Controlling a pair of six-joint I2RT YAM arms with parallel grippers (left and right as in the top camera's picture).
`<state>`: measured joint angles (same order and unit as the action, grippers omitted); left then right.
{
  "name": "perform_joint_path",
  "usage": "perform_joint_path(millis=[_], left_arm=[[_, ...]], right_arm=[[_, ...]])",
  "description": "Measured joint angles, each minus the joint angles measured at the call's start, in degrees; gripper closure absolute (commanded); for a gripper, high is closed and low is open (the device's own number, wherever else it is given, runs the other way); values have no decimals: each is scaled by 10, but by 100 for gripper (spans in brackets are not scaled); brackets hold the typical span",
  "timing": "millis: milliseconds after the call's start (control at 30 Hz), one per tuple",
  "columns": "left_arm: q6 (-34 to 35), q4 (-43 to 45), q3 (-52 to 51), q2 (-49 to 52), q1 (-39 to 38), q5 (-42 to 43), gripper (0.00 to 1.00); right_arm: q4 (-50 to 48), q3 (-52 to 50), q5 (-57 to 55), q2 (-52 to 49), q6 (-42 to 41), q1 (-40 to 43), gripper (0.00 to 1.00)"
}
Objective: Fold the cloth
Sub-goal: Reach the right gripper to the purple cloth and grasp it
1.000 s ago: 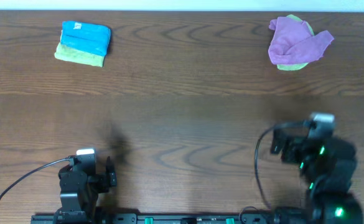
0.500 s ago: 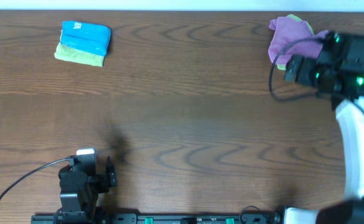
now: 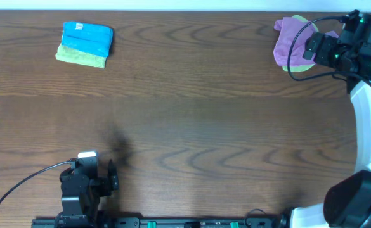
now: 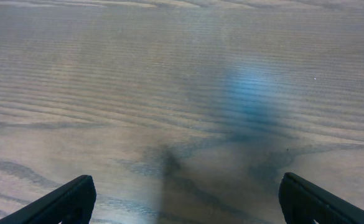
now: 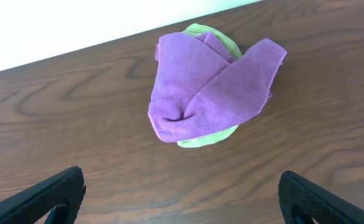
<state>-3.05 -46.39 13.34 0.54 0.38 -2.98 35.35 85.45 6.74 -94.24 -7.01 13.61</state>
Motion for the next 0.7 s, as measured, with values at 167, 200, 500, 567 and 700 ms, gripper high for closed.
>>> perform_joint_path(millis=[167,200,500,567,700], left_arm=[[0,0,0,0,0,0,5],[0,0,0,0,0,0,5],[0,0,0,0,0,0,5],[0,0,0,0,0,0,5],[0,0,0,0,0,0,5]], right_arm=[[-36,0,-7,-2,0,0,1],[-45,0,-9,-5,-1,0,1],[-80,65,-23,-155,-16,6,1],[-84,87,-23,-191,-16,7,1],[-89,153,-21,-260,-20,7,1]])
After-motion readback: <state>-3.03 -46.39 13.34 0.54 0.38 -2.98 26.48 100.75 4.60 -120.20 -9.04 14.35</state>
